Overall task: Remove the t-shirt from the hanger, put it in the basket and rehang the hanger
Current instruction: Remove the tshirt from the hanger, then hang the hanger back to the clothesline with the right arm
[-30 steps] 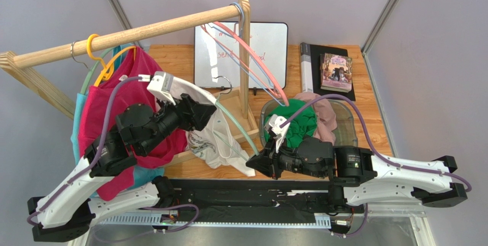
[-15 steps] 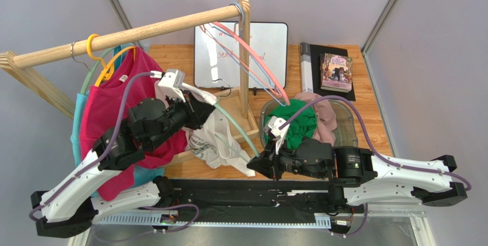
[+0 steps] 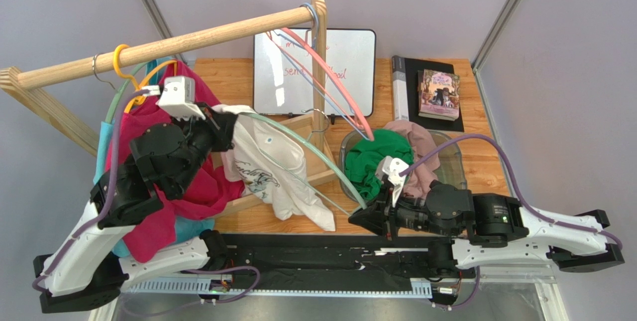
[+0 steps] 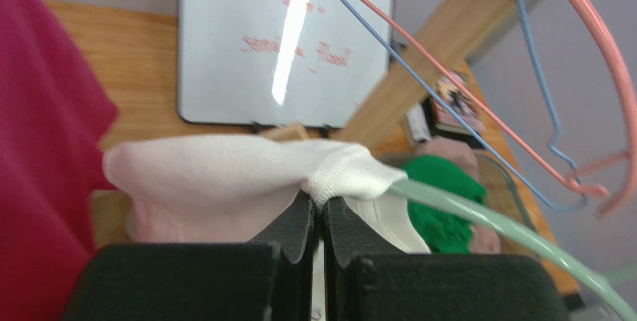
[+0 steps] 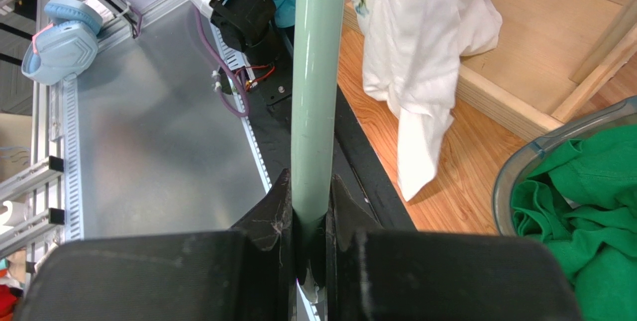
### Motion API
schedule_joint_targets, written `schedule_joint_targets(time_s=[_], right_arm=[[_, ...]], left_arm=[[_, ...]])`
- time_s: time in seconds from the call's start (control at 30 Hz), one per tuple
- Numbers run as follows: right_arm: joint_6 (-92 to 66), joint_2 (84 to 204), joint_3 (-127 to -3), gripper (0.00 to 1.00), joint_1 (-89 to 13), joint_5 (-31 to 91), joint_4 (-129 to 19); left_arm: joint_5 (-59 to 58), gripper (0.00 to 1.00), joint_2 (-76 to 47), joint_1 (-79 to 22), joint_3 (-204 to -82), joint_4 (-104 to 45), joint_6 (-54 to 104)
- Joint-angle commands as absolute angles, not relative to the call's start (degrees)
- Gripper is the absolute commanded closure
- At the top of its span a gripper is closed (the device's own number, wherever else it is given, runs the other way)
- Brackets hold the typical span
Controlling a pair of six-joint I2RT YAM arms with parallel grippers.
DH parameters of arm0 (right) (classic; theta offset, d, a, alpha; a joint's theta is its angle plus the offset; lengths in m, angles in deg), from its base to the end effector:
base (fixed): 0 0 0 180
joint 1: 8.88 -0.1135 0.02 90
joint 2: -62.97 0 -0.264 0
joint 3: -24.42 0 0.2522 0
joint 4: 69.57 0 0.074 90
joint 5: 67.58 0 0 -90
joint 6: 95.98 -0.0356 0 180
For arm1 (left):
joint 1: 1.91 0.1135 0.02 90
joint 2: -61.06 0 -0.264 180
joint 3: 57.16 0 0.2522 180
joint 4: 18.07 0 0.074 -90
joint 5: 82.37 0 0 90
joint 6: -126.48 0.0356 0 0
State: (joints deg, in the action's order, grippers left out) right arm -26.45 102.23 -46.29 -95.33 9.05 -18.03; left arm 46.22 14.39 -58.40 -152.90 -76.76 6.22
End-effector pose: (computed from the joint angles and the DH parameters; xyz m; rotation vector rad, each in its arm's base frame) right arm 0.0164 0.1320 0.3748 -0.9728 1.8062 1.0057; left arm 0.0762 -0.0748 0.4791 -0.1015 1.7286 -0.5408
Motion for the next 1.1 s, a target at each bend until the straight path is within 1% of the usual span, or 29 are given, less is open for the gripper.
schedule_joint_targets(time_s=[0.0,0.07,0.13,0.27,0.37,0.43,0.47,0.53,0.57,0.63,0.67,0.77,0.9,0.97,1.07], right_arm=[[-23.21,97.61,-46.29,1.0,-96.24,6.61,-17.93],[-23.12,94.72,-46.38,1.0,-96.15,6.24,-19.06],[-22.77,93.47,-46.38,1.0,-96.24,7.38,-21.42],[-23.47,96.18,-51.46,1.0,-96.24,4.05,-19.34],[-24.35,100.84,-56.81,1.0,-96.24,0.28,-17.49],[-24.26,105.93,-60.16,1.0,-96.24,-2.17,-16.7],[-24.0,107.86,-64.01,1.0,-96.15,-3.24,-16.17],[-23.73,114.8,-67.98,1.0,-96.15,-7.71,-14.42],[-23.56,117.43,-72.7,1.0,-95.98,-9.3,-13.8],[-23.56,124.27,-77.55,1.0,-95.45,-12.29,-11.69],[-23.64,126.14,-81.67,1.0,-93.62,-12.04,-11.25],[-23.56,131.95,-86.97,1.0,-88.79,-7.22,-10.89],[-24.7,137.32,-95.31,1.0,-83.16,-1.6,-9.67],[-26.71,139.68,-97.0,1.0,-78.69,1.05,-9.05],[-28.91,140.93,-97.53,1.0,-75.69,2.82,-8.26]], left_arm=[[65.1,1.0,6.24,-55.18,-162.67,-83.48,12.24],[63.98,1.0,5.17,-53.33,-164.7,-88.25,7.86],[59.06,1.0,5.43,-51.39,-162.17,-87.21,7.04],[55.88,1.0,5.25,-50.51,-158.56,-88.43,2.75],[51.94,1.0,5.95,-50.42,-156.1,-87.65,0.8],[46.93,1.0,6.74,-50.42,-153.73,-84.93,0.36],[42.83,1.0,7.62,-50.42,-152.94,-83.96,0.45],[38.85,1.0,8.67,-50.42,-150.74,-81.58,0.01],[34.48,1.0,8.94,-50.42,-149.42,-80.79,0.1],[30.59,1.0,9.73,-50.42,-148.19,-79.21,-0.08],[27.26,1.0,10.0,-50.42,-147.22,-78.94,-0.34],[23.12,1.0,11.84,-50.51,-144.68,-77.54,-1.74],[20.55,1.0,14.3,-50.42,-142.12,-75.86,-3.07],[19.85,1.0,14.92,-50.51,-142.03,-75.95,-3.24],[19.06,1.0,15.8,-50.51,-142.2,-76.04,-3.24]])
